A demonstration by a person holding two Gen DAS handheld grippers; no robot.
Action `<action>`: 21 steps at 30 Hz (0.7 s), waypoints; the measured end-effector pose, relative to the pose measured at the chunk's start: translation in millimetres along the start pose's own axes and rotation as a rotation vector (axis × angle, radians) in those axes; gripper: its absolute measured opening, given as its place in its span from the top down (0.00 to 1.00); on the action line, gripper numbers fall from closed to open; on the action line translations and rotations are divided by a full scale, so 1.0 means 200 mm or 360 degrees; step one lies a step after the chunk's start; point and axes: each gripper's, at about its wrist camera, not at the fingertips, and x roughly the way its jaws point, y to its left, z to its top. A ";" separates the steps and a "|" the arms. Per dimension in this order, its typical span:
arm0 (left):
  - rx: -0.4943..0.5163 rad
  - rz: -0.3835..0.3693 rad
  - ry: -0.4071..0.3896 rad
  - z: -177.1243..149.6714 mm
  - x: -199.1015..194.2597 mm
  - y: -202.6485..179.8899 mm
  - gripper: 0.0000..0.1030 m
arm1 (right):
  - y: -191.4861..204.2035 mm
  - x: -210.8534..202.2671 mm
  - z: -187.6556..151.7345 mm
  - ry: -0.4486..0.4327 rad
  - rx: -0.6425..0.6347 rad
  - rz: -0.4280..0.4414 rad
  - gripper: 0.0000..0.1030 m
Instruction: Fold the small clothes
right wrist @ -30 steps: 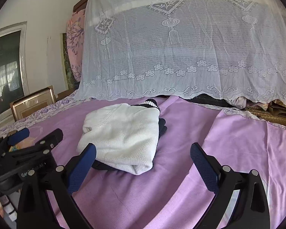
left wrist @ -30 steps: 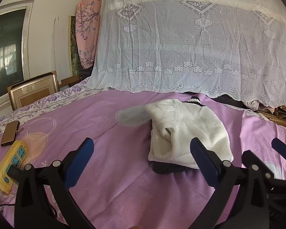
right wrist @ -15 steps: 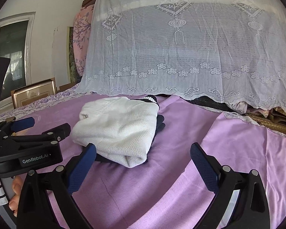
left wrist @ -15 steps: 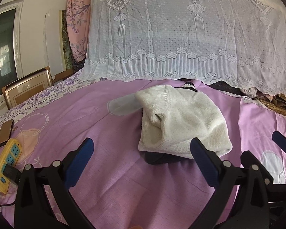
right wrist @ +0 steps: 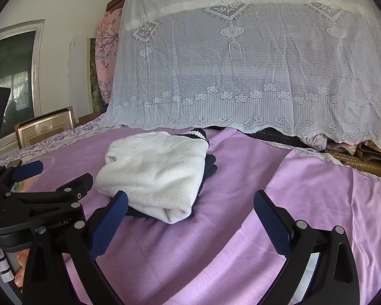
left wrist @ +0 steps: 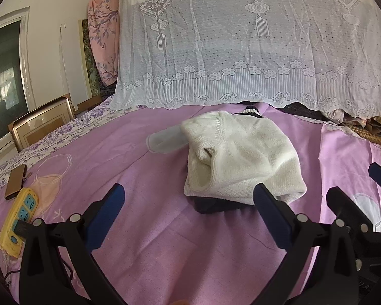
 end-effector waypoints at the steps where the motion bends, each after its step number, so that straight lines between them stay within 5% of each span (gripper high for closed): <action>1: -0.0002 -0.0012 0.0005 0.00 -0.01 0.00 0.04 | -0.01 -0.01 0.00 -0.0008 0.0011 0.0005 0.03; 21: -0.0007 0.0050 -0.0017 -0.03 -0.08 0.03 0.04 | -0.01 -0.05 0.00 0.0007 0.0044 0.0058 0.03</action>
